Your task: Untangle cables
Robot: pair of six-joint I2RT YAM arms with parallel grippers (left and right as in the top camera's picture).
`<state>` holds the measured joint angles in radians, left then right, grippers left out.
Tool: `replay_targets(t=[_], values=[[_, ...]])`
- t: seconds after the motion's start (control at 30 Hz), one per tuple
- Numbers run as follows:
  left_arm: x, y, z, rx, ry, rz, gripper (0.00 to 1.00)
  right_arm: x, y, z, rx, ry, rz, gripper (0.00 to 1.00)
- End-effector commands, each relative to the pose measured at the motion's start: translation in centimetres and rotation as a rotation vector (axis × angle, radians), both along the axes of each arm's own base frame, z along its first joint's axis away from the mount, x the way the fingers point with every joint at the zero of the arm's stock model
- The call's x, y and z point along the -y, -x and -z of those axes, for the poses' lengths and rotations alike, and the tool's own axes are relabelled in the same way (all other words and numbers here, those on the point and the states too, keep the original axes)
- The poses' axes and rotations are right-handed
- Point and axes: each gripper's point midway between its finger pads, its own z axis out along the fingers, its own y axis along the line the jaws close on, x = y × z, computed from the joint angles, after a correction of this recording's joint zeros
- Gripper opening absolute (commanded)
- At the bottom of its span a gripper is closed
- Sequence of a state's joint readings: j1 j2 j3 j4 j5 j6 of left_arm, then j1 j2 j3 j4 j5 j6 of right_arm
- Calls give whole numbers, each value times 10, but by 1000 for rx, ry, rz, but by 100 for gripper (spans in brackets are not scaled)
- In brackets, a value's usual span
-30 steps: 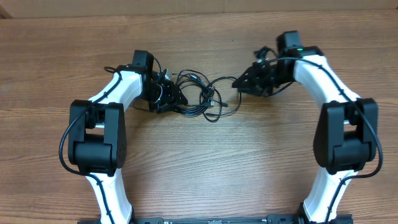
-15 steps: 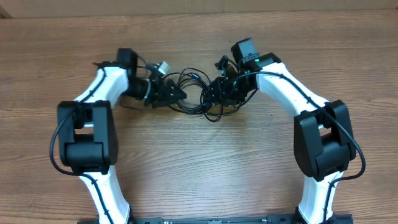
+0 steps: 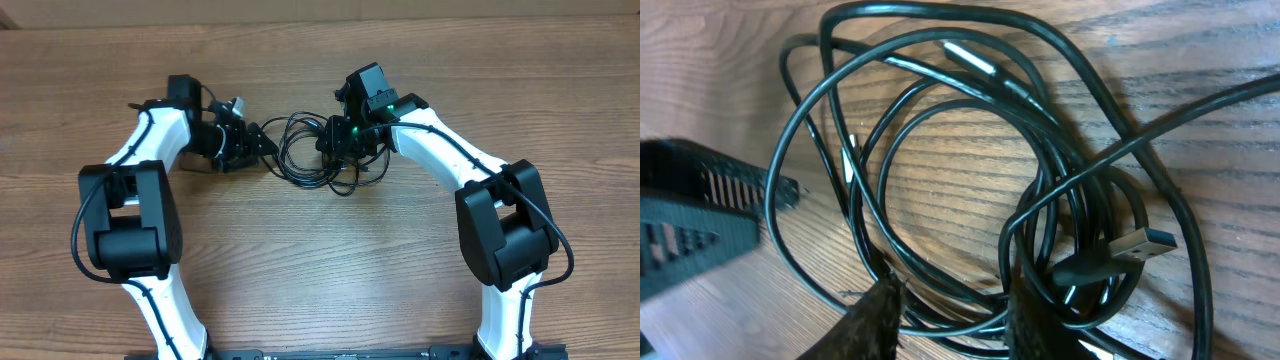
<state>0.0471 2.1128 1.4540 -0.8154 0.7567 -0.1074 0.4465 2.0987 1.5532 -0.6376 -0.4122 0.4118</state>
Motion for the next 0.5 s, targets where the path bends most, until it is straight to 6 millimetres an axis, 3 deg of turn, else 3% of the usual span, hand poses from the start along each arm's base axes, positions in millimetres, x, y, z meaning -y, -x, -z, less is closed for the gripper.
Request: replay_targets(t=[0.0, 0.13, 0.33, 0.47], values=[[-1, -5, 10, -25, -89, -25, 67, 2, -5, 1, -4, 8, 38, 33], [4, -5, 10, -17, -90, -14, 68, 8, -1, 7, -19, 37, 48, 37], [6, -5, 10, -15, -90, -8, 69, 51, 16, 30, -103, 238, 114, 38], [6, -5, 10, -15, -90, -8, 69, 62, 25, 33, -167, 262, 143, 41]])
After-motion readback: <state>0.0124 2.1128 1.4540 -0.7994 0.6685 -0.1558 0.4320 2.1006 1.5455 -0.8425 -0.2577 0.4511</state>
